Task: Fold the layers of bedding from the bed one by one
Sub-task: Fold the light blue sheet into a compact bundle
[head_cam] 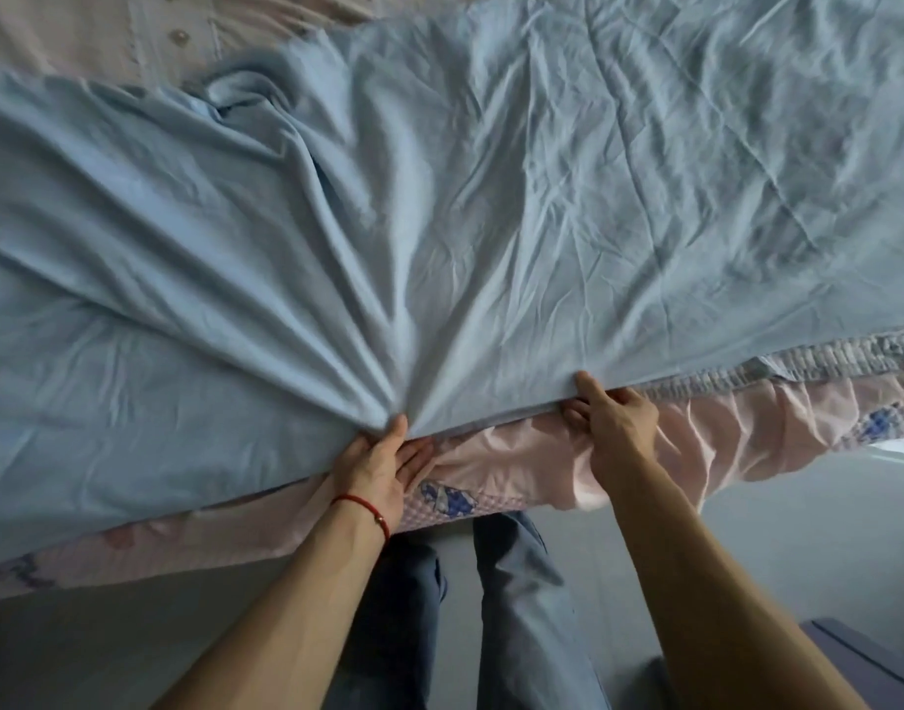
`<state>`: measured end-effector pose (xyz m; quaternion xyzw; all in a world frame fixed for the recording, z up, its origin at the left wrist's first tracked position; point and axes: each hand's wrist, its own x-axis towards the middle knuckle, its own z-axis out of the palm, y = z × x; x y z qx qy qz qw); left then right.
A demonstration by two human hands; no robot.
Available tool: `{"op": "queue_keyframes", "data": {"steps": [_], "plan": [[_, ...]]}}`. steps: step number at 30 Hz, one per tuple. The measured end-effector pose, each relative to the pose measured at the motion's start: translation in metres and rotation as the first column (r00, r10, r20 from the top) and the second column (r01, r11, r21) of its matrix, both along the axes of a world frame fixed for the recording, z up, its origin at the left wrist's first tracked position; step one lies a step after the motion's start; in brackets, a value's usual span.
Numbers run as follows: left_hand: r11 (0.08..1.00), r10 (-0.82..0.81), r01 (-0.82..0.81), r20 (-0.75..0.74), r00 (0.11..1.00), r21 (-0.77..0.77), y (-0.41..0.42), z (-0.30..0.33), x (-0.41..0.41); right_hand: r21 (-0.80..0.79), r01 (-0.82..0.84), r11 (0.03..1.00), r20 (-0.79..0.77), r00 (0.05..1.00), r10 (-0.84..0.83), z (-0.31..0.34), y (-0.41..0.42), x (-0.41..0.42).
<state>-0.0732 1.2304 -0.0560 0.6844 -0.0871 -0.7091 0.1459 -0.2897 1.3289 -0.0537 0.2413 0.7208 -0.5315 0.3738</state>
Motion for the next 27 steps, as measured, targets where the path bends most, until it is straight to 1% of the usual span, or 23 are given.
{"op": "queue_keyframes", "data": {"steps": [2,4,6,8,11,14,15,16,17,18,19,20,22,23,24,25,27], "plan": [[1.0,-0.001,0.002,0.057,0.998,-0.009,-0.014,-0.002,0.004,-0.027,-0.041,0.999,0.042,0.998,0.043,0.005,-0.007,0.01],[0.994,0.068,-0.06,0.076,0.995,-0.096,-0.03,-0.003,0.01,-0.02,-0.092,0.996,0.04,0.995,0.093,0.004,-0.011,0.02],[0.973,0.148,-0.135,0.06,0.987,-0.185,-0.039,-0.004,0.018,0.015,-0.17,0.985,0.009,0.985,0.17,-0.002,-0.01,0.029],[0.958,0.187,-0.166,0.067,0.98,-0.233,-0.033,-0.008,0.026,0.078,-0.249,0.965,-0.031,0.967,0.252,-0.008,-0.005,0.035],[0.962,0.217,-0.199,0.078,0.973,-0.189,-0.014,-0.014,0.035,0.132,-0.269,0.954,-0.077,0.957,0.28,-0.012,-0.003,0.04],[0.972,0.2,-0.189,0.07,0.977,-0.14,-0.012,-0.015,0.041,0.25,-0.299,0.921,-0.115,0.935,0.335,-0.013,-0.01,0.045],[0.974,0.185,-0.173,0.075,0.98,-0.146,-0.015,-0.015,0.042,0.301,-0.281,0.911,-0.129,0.935,0.331,-0.009,-0.014,0.051],[0.975,0.172,-0.157,0.083,0.982,-0.158,-0.02,-0.014,0.044,0.364,-0.26,0.895,-0.181,0.922,0.341,-0.008,-0.018,0.059],[0.975,0.16,-0.142,0.093,0.983,-0.169,-0.026,-0.013,0.043,0.42,-0.254,0.871,-0.285,0.875,0.392,0.0,-0.021,0.068],[0.974,0.162,-0.142,0.101,0.982,-0.179,-0.033,-0.013,0.044,0.459,-0.273,0.845,-0.401,0.785,0.472,0.006,-0.027,0.079],[0.97,0.177,-0.159,0.088,0.98,-0.182,-0.041,-0.011,0.046,0.487,-0.33,0.809,-0.494,0.66,0.567,0.013,-0.036,0.093],[0.965,0.206,-0.195,0.046,0.977,-0.173,-0.052,-0.009,0.049,0.513,-0.413,0.753,-0.551,0.514,0.657,0.017,-0.046,0.106],[0.947,0.284,-0.292,-0.076,0.956,-0.134,-0.074,-0.005,0.057,0.542,-0.588,0.601,-0.556,0.285,0.781,0.019,-0.073,0.127],[0.933,0.324,-0.339,-0.127,0.937,-0.118,-0.081,-0.004,0.062,0.564,-0.651,0.509,-0.534,0.183,0.826,0.016,-0.085,0.135],[0.921,0.354,-0.372,-0.147,0.924,-0.117,-0.085,-0.001,0.066,0.578,-0.695,0.428,-0.523,0.086,0.848,0.011,-0.099,0.142],[0.913,0.372,-0.388,-0.131,0.919,-0.13,-0.085,-0.002,0.075,0.58,-0.731,0.358,-0.521,0.004,0.853,0.009,-0.112,0.152],[0.928,0.337,-0.344,-0.069,0.939,-0.146,-0.068,-0.005,0.082,0.583,-0.768,0.265,-0.536,-0.119,0.836,0.008,-0.13,0.158]]}}
